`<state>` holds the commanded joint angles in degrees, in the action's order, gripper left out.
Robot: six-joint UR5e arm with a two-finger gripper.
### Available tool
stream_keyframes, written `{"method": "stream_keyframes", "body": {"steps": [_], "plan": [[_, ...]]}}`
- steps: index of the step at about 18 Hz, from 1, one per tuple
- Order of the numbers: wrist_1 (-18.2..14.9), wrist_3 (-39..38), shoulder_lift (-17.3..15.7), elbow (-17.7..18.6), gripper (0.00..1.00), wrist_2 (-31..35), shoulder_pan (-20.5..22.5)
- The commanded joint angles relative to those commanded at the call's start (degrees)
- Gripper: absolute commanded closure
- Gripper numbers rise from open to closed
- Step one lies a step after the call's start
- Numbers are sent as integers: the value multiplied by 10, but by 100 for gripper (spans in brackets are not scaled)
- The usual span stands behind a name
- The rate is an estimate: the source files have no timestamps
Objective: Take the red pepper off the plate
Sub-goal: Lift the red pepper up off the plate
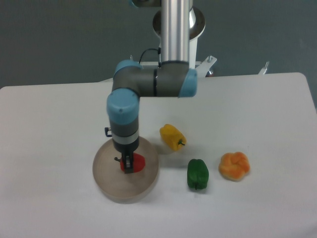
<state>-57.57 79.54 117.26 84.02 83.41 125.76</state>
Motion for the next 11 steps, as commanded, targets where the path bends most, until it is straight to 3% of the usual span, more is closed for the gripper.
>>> {"method": "stream_keyframes", "body": {"steps": [4,11], "plan": [[-10,-46,-28,-1,57,-7,33],[-105,-44,-62,-6,66,-26,124]]}}
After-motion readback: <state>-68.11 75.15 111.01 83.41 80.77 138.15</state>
